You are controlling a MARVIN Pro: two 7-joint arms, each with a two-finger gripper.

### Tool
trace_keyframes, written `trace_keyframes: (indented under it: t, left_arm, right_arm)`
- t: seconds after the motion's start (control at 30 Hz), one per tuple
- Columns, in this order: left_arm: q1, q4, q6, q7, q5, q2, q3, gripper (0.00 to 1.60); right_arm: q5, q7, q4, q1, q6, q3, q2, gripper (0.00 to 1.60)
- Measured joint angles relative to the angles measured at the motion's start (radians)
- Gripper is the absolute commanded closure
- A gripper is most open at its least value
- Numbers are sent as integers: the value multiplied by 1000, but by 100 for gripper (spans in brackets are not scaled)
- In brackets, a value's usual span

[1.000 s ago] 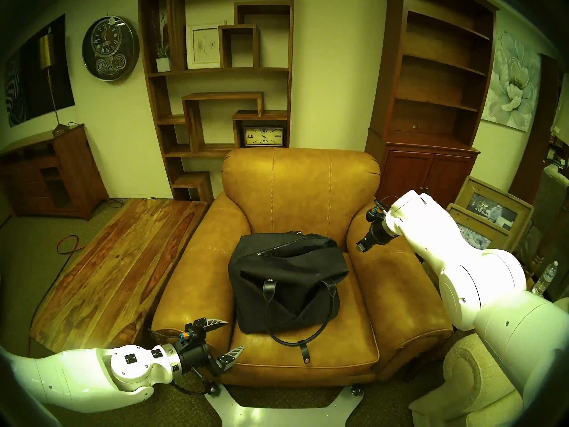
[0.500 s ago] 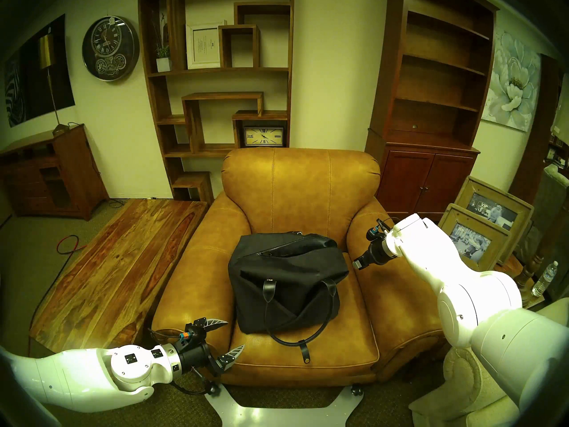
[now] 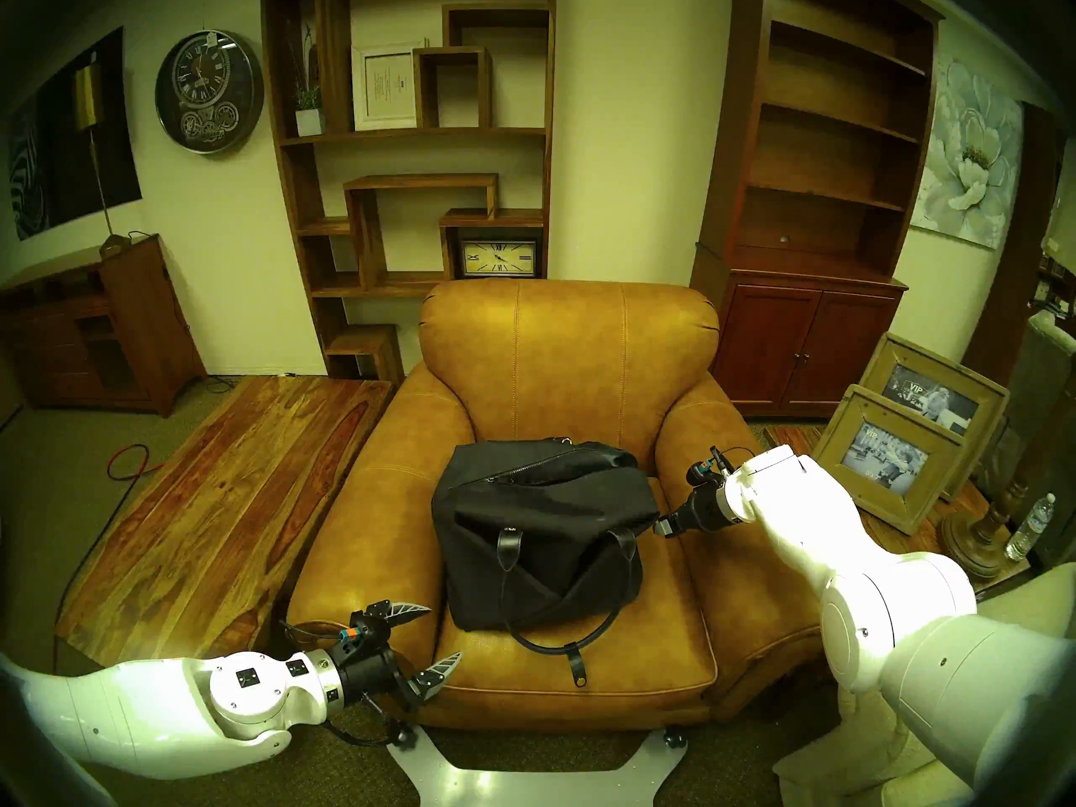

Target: Open a bag with a zipper

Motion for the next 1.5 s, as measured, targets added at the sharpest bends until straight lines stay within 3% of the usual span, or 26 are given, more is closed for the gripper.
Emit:
trace_keyframes:
  t: [0.77, 1.5]
  left_arm:
    - [-5, 1, 0, 1, 0, 0, 6, 0]
    - [-9, 1, 0, 2, 0, 1, 11, 0]
  right_arm:
    - [69, 14, -118, -135, -96, 117, 15, 0]
    - [160, 49, -240, -306, -253, 275, 42, 0]
